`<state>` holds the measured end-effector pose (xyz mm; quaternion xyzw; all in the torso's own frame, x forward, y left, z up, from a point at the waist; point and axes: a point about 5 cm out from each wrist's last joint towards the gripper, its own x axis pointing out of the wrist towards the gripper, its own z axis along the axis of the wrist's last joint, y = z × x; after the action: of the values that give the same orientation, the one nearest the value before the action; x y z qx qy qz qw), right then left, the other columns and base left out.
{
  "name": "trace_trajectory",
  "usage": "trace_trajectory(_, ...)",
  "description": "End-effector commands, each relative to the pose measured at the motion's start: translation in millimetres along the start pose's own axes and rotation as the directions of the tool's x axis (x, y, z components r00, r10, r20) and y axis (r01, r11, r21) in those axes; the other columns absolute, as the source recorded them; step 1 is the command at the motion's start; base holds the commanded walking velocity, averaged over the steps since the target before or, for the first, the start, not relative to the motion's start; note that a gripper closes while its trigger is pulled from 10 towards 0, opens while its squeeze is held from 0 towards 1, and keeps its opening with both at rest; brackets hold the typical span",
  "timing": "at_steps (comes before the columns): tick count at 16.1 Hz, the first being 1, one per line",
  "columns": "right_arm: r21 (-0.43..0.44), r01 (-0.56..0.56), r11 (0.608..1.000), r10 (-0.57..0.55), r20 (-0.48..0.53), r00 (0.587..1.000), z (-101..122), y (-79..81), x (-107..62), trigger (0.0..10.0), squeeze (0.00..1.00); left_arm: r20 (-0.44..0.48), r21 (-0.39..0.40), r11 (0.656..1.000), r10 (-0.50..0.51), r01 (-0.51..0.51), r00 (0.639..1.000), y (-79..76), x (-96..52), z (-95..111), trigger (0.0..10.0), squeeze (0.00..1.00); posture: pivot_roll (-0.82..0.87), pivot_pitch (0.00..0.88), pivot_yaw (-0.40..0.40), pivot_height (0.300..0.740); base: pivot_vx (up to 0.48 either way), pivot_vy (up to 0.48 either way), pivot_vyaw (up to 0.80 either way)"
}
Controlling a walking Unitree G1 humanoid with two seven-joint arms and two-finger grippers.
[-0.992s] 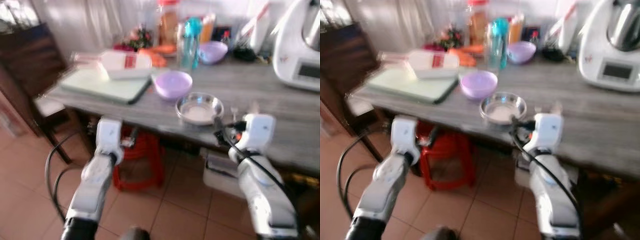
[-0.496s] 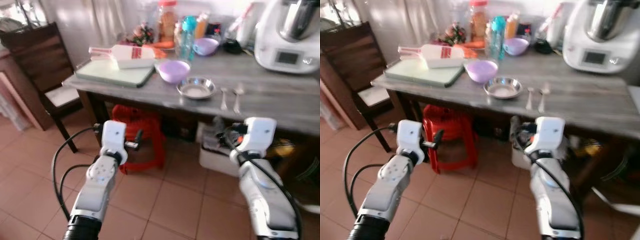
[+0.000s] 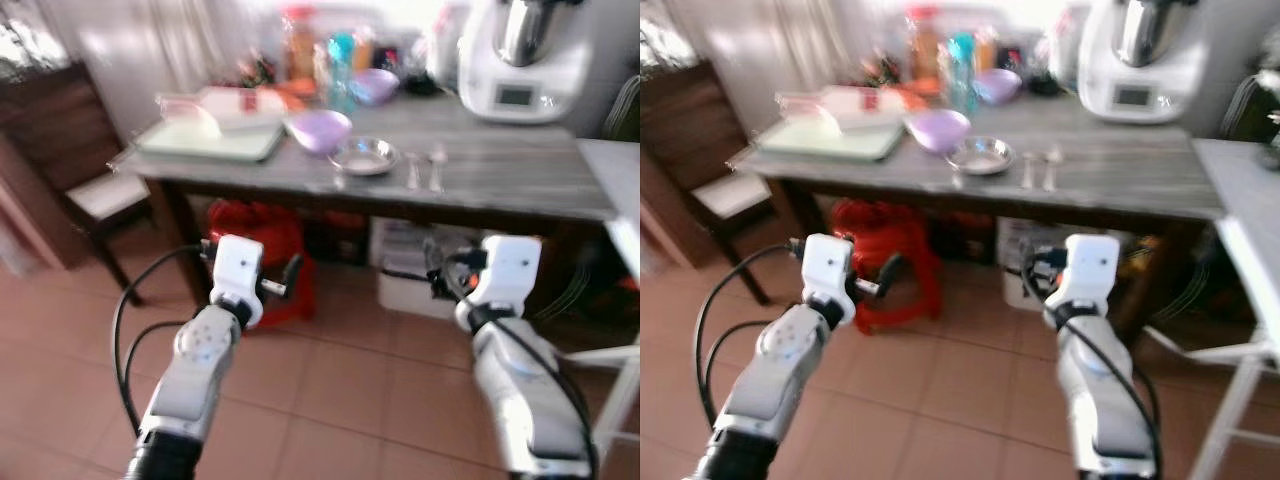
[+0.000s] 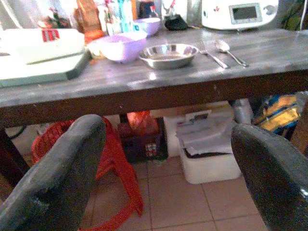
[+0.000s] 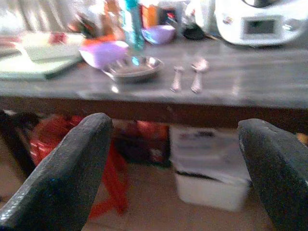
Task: Setting the table
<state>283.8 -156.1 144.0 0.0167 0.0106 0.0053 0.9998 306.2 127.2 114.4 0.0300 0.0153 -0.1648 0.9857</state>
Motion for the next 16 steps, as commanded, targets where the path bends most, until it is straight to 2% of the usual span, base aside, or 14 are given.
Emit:
trace_trajectory(1,-0.011,0.004,1.0,-0.004,0.016,1.0,5,-2.2,2.0,10.0,0.0,0.019,0.0,1.0,-0.02,0.02,1.0,-1.6,2.1,5,10.0,0.0,-0.03,0.0,0.039,0.74,0.0,-0.48,0.0)
trace_trajectory(4,-0.013,-0.013,1.0,0.014,0.019,1.0,5,-0.2,2.0,10.0,0.0,0.02,-0.003,1.0,-0.025,0.025,0.999,-2.3,2.0,5,10.0,0.0,-0.03,0.0,0.038,0.74,0.0,-0.48,0.0)
trace_trajectory(5,0.016,-0.062,0.998,0.062,0.019,0.998,5,2.0,0.5,10.0,0.0,0.018,-0.003,1.0,-0.027,0.027,0.999,-2.5,2.1,5,10.0,0.0,-0.03,0.0,0.038,0.74,0.0,-0.48,0.0)
trace_trajectory(6,-0.004,-0.084,0.996,0.084,0.01,0.996,3,5.9,-2.3,10.0,0.0,0.017,-0.007,1.0,-0.028,0.028,0.999,-2.9,1.7,4,10.0,0.0,-0.03,0.0,0.037,0.74,0.0,-0.48,0.0)
trace_trajectory(9,0.01,-0.069,0.998,0.07,-0.022,0.997,-4,7.8,-4.3,10.0,0.0,0.014,-0.008,0.999,-0.038,0.039,0.999,-6.0,0.5,3,10.0,0.0,-0.03,0.0,0.039,0.74,0.0,-0.48,0.0)
trace_trajectory(12,-0.036,-0.069,0.997,0.069,-0.002,0.998,-3,7.9,-4.7,10.0,0.0,0.009,-0.008,0.999,-0.04,0.041,0.999,-7.0,0.0,2,10.0,0.0,-0.03,0.0,0.038,0.74,0.0,-0.48,0.0)
trace_trajectory(13,0.037,-0.101,0.994,0.101,0.01,0.995,-3,12.4,-4.8,10.0,0.0,0.007,-0.007,0.999,-0.042,0.042,0.999,-7.0,0.0,1,10.0,0.0,-0.03,0.0,0.038,0.74,0.0,-0.461,0.0)
trace_trajectory(16,-0.023,-0.131,0.991,0.132,0.037,0.991,0,17.1,-4.4,10.0,0.0,-0.004,-0.003,0.998,-0.055,0.055,0.998,-9.9,-0.7,-1,10.0,0.0,-0.03,0.0,0.035,0.74,0.0,-0.371,0.0)
